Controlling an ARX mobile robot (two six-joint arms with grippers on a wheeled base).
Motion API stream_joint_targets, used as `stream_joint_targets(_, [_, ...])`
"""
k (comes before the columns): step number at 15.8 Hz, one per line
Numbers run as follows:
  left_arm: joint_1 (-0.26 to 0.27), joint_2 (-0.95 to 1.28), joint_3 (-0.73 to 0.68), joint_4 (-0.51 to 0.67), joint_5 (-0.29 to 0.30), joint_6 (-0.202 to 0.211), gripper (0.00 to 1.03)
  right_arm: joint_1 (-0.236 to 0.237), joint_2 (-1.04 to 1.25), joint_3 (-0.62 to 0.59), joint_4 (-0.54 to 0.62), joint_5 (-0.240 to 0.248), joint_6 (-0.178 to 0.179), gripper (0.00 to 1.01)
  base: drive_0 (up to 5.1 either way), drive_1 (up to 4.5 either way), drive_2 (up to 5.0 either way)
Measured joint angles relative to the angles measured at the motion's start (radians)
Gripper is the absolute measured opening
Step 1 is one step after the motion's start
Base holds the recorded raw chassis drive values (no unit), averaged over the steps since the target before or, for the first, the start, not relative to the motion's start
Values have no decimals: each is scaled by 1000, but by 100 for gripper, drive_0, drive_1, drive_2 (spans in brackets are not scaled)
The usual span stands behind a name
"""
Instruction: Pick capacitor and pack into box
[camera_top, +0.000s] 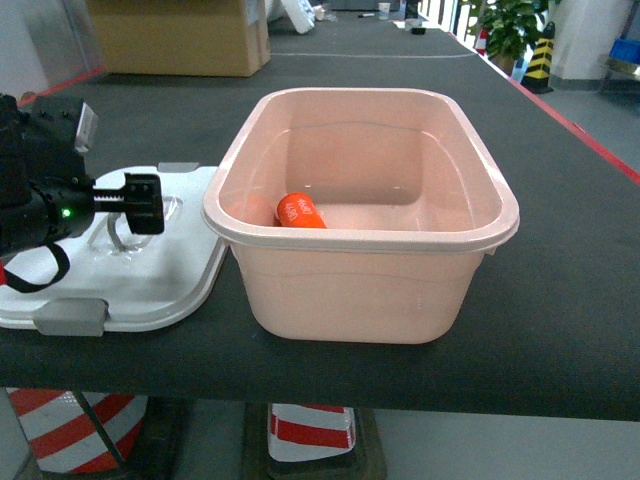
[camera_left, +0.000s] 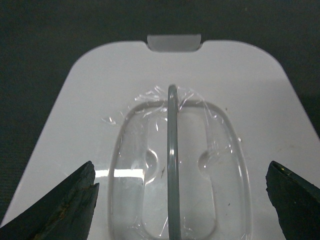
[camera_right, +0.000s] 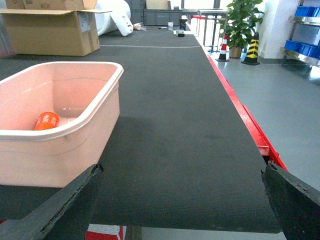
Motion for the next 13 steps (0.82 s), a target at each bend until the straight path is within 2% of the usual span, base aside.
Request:
stream_joint_targets(2, [0,30,29,-51,0,-4,98,0,0,0,0,0,0,98,0,0,0])
stream_joint_targets(11, [10,45,51,-81,-20,-6,2,0,0,0,0,0,0,98,0,0,0])
stream_joint_targets(13, [14,34,51,-89,-18,-6,2,0,0,0,0,0,0,98,0,0,0])
